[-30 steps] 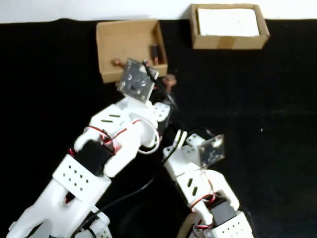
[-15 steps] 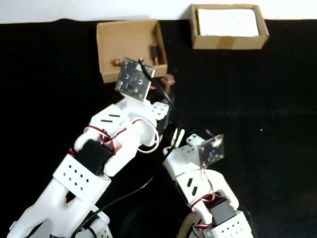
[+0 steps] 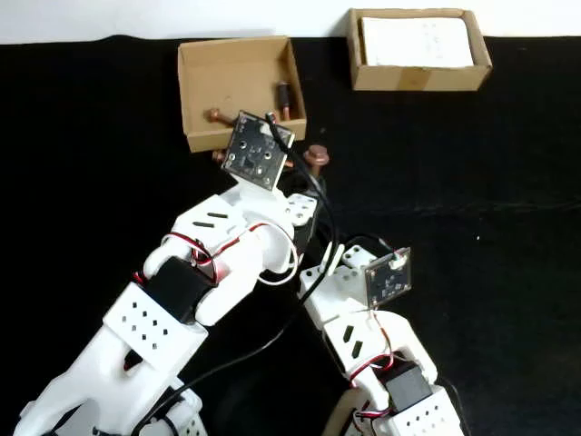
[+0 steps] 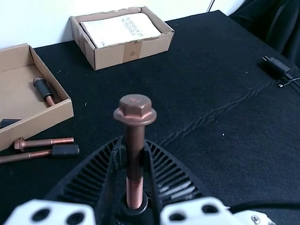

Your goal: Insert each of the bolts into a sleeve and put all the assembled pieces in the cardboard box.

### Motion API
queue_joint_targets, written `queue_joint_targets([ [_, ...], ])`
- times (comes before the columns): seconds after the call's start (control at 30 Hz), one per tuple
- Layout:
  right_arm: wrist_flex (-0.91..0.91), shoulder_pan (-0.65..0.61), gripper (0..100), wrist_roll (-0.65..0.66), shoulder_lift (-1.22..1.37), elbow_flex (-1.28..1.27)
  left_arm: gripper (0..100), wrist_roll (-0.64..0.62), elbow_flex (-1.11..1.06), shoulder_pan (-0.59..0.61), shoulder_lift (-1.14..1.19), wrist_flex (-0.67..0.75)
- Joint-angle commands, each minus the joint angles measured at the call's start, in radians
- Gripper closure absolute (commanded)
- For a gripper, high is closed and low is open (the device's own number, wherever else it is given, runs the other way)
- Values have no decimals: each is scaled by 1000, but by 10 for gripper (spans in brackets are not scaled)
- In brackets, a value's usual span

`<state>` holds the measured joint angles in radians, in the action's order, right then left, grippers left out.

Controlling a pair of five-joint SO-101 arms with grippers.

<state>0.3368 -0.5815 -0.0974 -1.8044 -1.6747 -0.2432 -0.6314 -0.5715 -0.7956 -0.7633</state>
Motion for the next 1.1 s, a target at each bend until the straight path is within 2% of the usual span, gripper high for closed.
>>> queue_joint_targets([
  [0.0,-2,-2,992,-6,-19,-125,991,0,5,-5,1,8],
  [0.07,-2,-1,992,-6,-19,-125,991,0,2,5,-1,2],
  [0.17,-2,-2,992,-6,-19,-125,980,17,21,-15,-1,-103],
  [0.27,-2,-2,992,-5,-19,-125,921,46,44,-42,-1,-236],
  [0.5,-2,-2,992,-3,-19,-124,829,44,96,1,1,-370],
  [0.63,-21,5,992,-3,-15,-96,803,44,179,82,1,-491],
  [0.8,-122,59,992,26,81,54,800,77,417,206,-5,-672],
  [0.93,-252,90,992,87,337,228,811,173,562,351,-8,-779],
  [1.07,-387,91,992,104,716,449,925,236,573,493,-8,-813],
])
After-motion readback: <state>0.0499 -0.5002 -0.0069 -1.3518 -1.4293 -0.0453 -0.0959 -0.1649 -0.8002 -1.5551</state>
